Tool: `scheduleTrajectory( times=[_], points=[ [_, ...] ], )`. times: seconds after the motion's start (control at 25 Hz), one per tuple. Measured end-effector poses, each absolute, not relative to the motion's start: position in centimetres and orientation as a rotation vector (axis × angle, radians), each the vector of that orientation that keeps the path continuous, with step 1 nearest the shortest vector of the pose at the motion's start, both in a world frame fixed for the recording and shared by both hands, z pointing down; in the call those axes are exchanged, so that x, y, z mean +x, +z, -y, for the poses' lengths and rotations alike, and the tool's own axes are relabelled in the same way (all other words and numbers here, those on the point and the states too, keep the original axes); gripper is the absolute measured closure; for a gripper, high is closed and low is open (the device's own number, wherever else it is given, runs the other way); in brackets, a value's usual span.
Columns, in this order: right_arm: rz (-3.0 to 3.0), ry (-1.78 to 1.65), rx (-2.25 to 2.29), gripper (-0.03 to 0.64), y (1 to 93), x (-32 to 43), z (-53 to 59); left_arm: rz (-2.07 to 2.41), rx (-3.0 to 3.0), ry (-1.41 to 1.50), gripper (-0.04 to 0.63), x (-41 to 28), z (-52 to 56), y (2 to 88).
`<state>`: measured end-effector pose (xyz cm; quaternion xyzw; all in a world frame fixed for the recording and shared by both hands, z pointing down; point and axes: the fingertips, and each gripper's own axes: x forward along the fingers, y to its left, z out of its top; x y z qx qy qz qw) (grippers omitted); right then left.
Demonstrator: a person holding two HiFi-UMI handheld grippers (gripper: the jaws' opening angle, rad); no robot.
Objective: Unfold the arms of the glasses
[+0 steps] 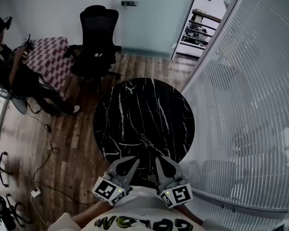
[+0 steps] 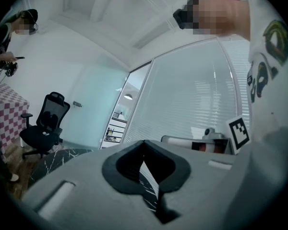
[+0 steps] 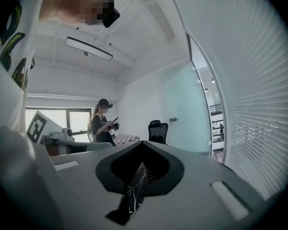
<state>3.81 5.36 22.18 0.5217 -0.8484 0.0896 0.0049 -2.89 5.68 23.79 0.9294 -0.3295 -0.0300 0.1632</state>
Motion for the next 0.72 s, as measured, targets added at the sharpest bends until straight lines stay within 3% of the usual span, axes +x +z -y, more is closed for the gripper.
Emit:
scheduleTrajectory(
  times=[0.72],
  points=[
    [2.537,0.449,1.548,0.615,29.1,6.3,-4.0,0.95,2.533,0.089,0.591,-1.4,-4.6,30.8]
  ],
)
